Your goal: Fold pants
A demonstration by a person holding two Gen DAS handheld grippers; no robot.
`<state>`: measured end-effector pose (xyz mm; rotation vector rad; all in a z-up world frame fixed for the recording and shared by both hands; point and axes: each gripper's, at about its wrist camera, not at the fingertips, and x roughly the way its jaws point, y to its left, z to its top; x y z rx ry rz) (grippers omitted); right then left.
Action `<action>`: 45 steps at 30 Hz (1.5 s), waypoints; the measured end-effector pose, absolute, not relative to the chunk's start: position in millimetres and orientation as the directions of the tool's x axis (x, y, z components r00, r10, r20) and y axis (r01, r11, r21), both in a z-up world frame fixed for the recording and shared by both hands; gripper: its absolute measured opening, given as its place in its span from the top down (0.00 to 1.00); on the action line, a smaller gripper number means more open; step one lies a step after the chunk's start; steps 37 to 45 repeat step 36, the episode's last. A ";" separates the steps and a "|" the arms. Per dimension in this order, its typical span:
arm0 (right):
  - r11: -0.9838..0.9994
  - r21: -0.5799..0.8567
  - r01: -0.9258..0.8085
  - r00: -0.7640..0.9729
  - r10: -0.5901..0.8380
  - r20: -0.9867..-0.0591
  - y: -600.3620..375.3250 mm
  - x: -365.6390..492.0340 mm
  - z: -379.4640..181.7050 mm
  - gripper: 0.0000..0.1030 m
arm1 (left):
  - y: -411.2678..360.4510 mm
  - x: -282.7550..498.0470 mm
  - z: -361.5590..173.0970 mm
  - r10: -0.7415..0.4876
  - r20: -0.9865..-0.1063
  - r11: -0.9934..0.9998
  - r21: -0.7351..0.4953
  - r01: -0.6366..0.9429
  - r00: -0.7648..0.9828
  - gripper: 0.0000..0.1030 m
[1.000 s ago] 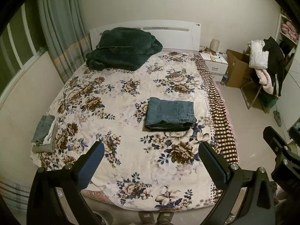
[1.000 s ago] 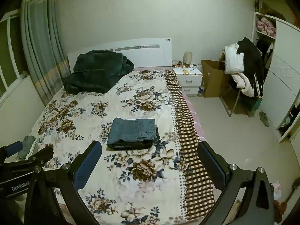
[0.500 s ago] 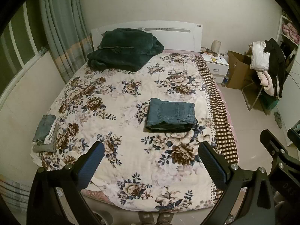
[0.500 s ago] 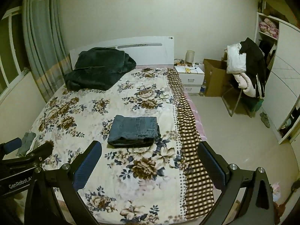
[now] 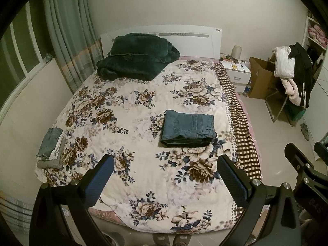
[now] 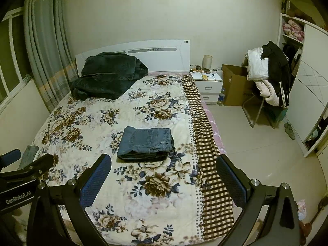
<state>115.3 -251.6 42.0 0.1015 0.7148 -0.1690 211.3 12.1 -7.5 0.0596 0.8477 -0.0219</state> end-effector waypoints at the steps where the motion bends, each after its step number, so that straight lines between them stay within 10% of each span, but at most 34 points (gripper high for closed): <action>1: 0.982 0.036 0.188 0.743 -0.118 -0.659 -251.8 115.7 42.2 0.00 | 11.9 211.2 -7.4 0.006 -0.749 0.998 0.044 0.041 0.662 0.01; 45: 0.981 0.029 0.190 0.738 -0.124 -0.663 -254.5 116.6 40.3 0.00 | 10.1 213.7 -4.4 -0.002 -0.747 0.998 0.041 0.049 0.665 0.01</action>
